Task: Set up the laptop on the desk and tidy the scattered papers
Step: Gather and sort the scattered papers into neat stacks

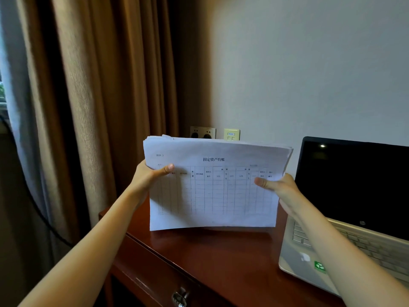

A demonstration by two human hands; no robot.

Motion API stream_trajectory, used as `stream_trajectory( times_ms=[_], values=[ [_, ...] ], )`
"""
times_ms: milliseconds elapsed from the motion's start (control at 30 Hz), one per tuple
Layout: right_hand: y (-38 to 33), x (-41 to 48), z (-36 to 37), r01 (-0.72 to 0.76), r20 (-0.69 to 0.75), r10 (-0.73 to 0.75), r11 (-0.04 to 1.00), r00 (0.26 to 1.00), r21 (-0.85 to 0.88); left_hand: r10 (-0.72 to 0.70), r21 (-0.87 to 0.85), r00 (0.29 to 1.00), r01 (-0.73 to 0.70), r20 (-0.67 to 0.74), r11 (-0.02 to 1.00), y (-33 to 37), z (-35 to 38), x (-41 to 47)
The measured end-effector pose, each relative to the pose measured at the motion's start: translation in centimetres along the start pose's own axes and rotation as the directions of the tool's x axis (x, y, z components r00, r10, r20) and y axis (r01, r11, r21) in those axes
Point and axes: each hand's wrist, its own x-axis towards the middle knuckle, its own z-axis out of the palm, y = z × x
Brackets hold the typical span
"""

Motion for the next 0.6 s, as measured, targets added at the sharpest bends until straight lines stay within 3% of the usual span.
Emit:
stream_trajectory(
  times_ms=[167,400,467,533,600],
  values=[
    [1.5,-1.0,0.3,-0.062,0.006,0.062,0.997,0.998,0.044,-0.075,0.034,0.997,0.075,-0.002,0.997,-1.7,0.2,-0.8],
    [1.4,-0.3,0.1,-0.010,-0.303,0.066,0.983,0.951,0.183,-0.122,0.038,0.992,0.123,-0.032,0.992,-1.4,0.6,-0.2],
    [1.6,-0.4,-0.1,-0.015,-0.364,0.114,0.964,0.924,0.265,-0.150,-0.063,0.986,0.145,-0.067,0.987,-1.6,0.7,-0.4],
    [2.0,-0.5,0.2,-0.008,-0.384,0.160,0.930,0.909,0.369,-0.200,-0.285,0.974,0.163,-0.107,0.945,-1.6,1.3,-0.5],
    [2.2,-0.9,0.9,-0.010,-0.325,0.182,0.885,0.928,0.466,-0.220,-0.446,0.971,0.158,-0.090,0.881,-1.0,3.0,-0.8]
  ],
)
